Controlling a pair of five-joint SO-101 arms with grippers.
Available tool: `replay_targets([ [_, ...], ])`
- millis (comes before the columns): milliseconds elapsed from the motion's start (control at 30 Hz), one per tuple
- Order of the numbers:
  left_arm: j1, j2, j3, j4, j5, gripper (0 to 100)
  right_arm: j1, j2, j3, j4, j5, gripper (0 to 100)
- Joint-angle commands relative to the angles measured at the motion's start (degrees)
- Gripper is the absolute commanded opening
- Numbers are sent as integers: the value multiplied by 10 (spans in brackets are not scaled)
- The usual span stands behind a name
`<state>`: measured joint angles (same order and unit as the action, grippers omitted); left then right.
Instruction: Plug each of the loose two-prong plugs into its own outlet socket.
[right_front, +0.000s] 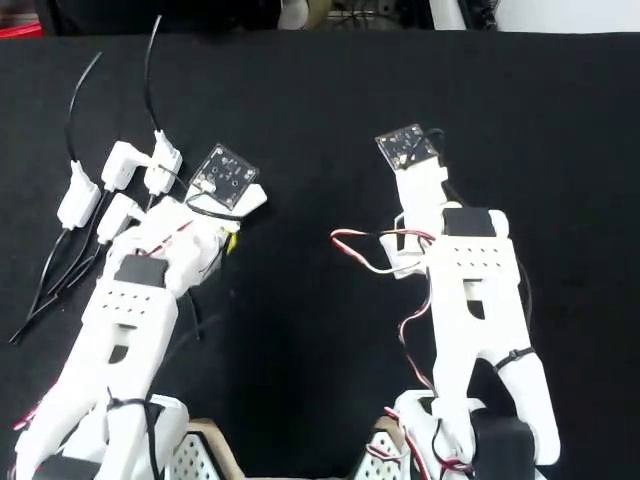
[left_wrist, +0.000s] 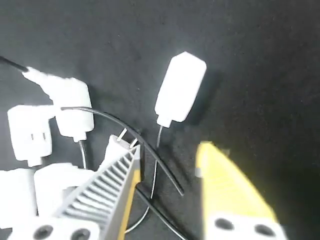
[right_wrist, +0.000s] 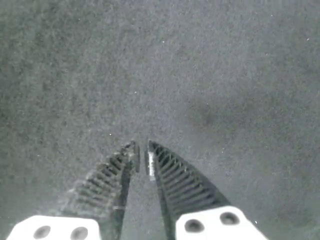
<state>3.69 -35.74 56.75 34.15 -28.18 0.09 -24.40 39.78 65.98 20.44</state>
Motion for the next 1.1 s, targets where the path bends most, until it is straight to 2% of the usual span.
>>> replay_targets([
  [0, 4, 52, -53, -22, -24, 257, -7, -1, -2, -6, 5, 26],
  [167, 3, 204, -165, -17, -35, 259, -7, -1, -2, -6, 5, 26],
  [367, 0, 382, -326, 33, -32, 256, -7, -1, -2, -9, 5, 26],
  [533, -6, 481, -394, 32, -18, 249, -7, -1, -2, -9, 5, 26],
  [600, -9, 482, -398, 32, -18, 185, -7, -1, -2, -9, 5, 26],
  [700, -10, 462, -393, 63, -9, 23, -7, -1, -1, -9, 5, 26],
  [800, -7, 432, -390, 129, 11, 59, -7, -1, -1, -9, 5, 26],
  [900, -1, 393, -388, 199, 13, 30, -7, -1, -1, -10, 5, 26],
  [1067, 59, 294, -328, 306, 15, 29, -7, -1, -1, -10, 5, 26],
])
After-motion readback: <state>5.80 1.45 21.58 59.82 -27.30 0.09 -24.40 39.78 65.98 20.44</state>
